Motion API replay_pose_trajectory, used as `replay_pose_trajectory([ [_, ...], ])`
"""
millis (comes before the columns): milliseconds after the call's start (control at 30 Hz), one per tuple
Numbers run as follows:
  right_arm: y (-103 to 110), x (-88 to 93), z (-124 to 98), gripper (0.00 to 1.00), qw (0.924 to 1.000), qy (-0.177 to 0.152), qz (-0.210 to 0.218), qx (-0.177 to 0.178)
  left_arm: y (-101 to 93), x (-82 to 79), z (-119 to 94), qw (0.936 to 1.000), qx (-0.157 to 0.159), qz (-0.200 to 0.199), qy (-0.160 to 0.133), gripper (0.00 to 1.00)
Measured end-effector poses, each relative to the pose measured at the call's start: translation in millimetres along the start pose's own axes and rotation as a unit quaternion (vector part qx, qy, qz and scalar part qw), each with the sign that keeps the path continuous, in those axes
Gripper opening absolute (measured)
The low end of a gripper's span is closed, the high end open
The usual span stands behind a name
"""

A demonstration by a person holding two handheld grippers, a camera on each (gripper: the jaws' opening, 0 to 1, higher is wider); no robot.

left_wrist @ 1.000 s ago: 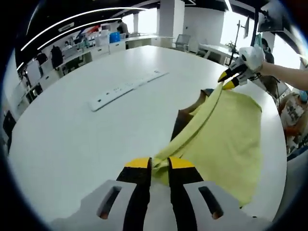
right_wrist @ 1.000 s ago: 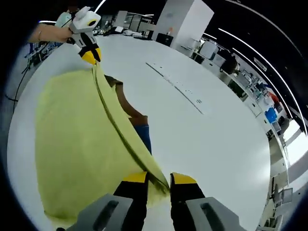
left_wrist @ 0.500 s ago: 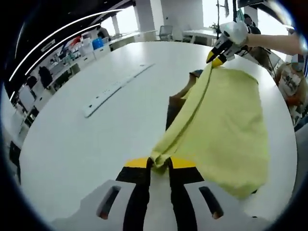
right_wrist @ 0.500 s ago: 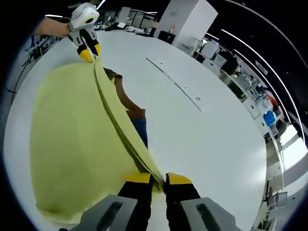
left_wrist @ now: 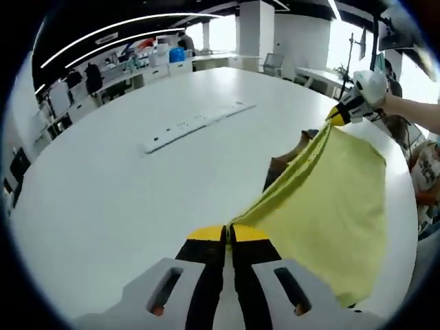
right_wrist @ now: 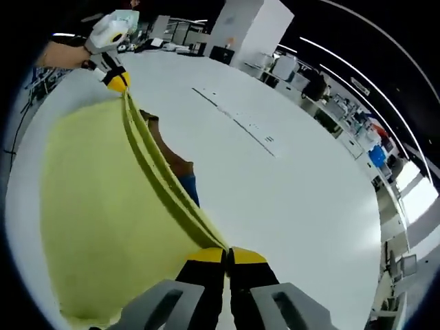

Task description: Fold the garment on the visible template until the final outline fits inside the template.

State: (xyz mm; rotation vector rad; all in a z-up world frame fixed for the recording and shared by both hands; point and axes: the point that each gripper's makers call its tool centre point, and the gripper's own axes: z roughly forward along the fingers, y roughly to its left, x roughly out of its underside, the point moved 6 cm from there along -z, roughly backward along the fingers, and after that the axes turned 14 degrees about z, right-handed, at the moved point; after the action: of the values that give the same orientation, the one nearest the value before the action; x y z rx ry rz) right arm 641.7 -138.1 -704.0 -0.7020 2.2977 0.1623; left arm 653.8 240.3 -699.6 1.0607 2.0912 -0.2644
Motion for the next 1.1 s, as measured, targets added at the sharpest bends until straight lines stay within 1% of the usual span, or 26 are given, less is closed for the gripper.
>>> replay_pose_trajectory([
  [33, -1, 0.9, 1, 0.00, 0.9998, 0.001, 0.021, -0.001, 0.8, 1.6, 2, 1.0000, -0.003, -0.006, 0.005, 0.00],
  [67, -3, 0.8, 1, 0.00, 0.9994, 0.000, 0.034, 0.001, 0.7, 2.8, 3, 0.9998, -0.007, -0.017, 0.010, 0.00],
  [100, -5, 0.8, 2, 0.00, 0.9991, -0.002, 0.043, 0.006, 1.1, 1.8, 4, 0.9996, -0.011, -0.025, 0.006, 0.00],
  [167, -8, 1.5, 3, 0.05, 0.9987, 0.000, 0.047, 0.018, 1.7, 0.4, 5, 0.9989, -0.022, -0.042, 0.002, 0.02],
  [200, -9, 2.1, 4, 0.06, 0.9985, 0.000, 0.051, 0.022, 1.8, 0.5, 5, 0.9989, -0.022, -0.041, 0.003, 0.02],
  [233, -12, 3.0, 3, 0.08, 0.9976, 0.000, 0.059, 0.035, 3.0, 1.0, 6, 0.9988, -0.026, -0.042, 0.005, 0.03],
  [267, -12, 2.6, 3, 0.11, 0.9975, -0.001, 0.061, 0.035, 3.9, 1.8, 6, 0.9985, -0.031, -0.044, 0.008, 0.05],
  [333, -13, 1.9, 2, 0.16, 0.9964, -0.005, 0.075, 0.038, 2.8, 2.4, 4, 0.9985, -0.032, -0.043, 0.012, 0.12],
  [400, -14, 1.0, 0, 0.20, 0.9959, -0.010, 0.081, 0.038, 3.5, 4.2, 2, 0.9979, -0.039, -0.050, 0.013, 0.22],
  [467, -13, 1.7, -1, 0.23, 0.9955, -0.006, 0.090, 0.031, 4.0, 5.5, -2, 0.9976, -0.044, -0.053, 0.009, 0.31],
  [500, -12, 2.1, -2, 0.25, 0.9953, -0.004, 0.093, 0.028, 3.8, 6.1, -3, 0.9975, -0.044, -0.054, 0.007, 0.34],
  [567, -10, 1.6, -6, 0.32, 0.9947, -0.003, 0.100, 0.024, 3.4, 7.1, -6, 0.9974, -0.044, -0.057, 0.004, 0.39],
  [667, -5, 1.0, -12, 0.42, 0.9942, -0.005, 0.106, 0.013, -0.3, 4.6, -14, 0.9977, -0.042, -0.049, -0.017, 0.44],
  [700, -5, 0.9, -12, 0.46, 0.9941, -0.005, 0.108, 0.011, -1.0, 4.4, -15, 0.9978, -0.041, -0.049, -0.019, 0.46],
  [733, -2, 0.6, -17, 0.49, 0.9931, -0.003, 0.117, 0.008, -4.5, 3.7, -20, 0.9978, -0.037, -0.049, -0.027, 0.48],
  [800, 2, 0.5, -20, 0.57, 0.9925, -0.001, 0.122, 0.002, -10.6, 3.9, -26, 0.9978, -0.029, -0.052, -0.031, 0.50],
  [867, 7, 0.3, -25, 0.63, 0.9920, 0.000, 0.126, -0.003, -16.5, 4.0, -31, 0.9982, -0.023, -0.044, -0.035, 0.55],
  [967, 17, -0.1, -35, 0.68, 0.9931, 0.002, 0.117, -0.009, -25.3, 4.4, -41, 0.9983, -0.017, -0.031, -0.045, 0.60],
  [1100, 28, 2.6, -48, 0.71, 0.9948, 0.005, 0.100, -0.017, -38.3, 3.2, -55, 0.9971, -0.001, -0.035, -0.068, 0.64],
])
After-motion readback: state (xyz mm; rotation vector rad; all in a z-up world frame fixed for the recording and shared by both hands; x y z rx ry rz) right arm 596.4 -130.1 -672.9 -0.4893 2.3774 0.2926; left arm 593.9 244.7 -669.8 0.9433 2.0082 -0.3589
